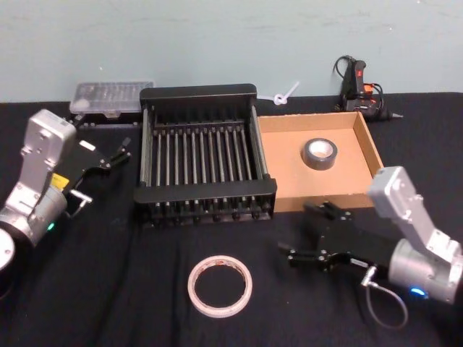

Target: Pick up the white tape and place it into the black box , Pick up the silver tape and place it into the brown box.

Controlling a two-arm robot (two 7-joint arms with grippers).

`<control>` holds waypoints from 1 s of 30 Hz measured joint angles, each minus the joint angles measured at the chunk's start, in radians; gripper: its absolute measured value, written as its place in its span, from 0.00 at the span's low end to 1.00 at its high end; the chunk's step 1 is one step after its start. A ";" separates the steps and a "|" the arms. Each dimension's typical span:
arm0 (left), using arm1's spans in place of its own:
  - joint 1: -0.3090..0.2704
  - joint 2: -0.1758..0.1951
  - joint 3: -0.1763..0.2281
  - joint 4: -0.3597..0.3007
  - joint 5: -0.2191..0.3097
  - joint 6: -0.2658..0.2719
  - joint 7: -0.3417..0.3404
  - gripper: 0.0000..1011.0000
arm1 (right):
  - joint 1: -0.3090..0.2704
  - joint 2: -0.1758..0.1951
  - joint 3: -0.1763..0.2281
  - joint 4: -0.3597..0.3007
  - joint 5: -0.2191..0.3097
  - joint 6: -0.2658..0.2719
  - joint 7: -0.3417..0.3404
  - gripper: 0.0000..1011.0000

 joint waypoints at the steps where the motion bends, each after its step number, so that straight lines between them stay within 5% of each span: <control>1: 0.000 0.000 0.000 0.000 0.000 0.000 0.000 0.99 | 0.006 -0.002 -0.006 0.003 -0.002 0.000 0.004 0.99; 17: 0.000 0.000 0.000 0.000 0.000 0.000 0.000 0.99 | 0.176 -0.063 -0.170 0.110 -0.030 0.025 0.104 0.99; 30: 0.000 0.000 0.000 0.000 0.000 0.000 0.000 0.99 | 0.260 -0.103 -0.258 0.189 -0.035 0.042 0.156 0.99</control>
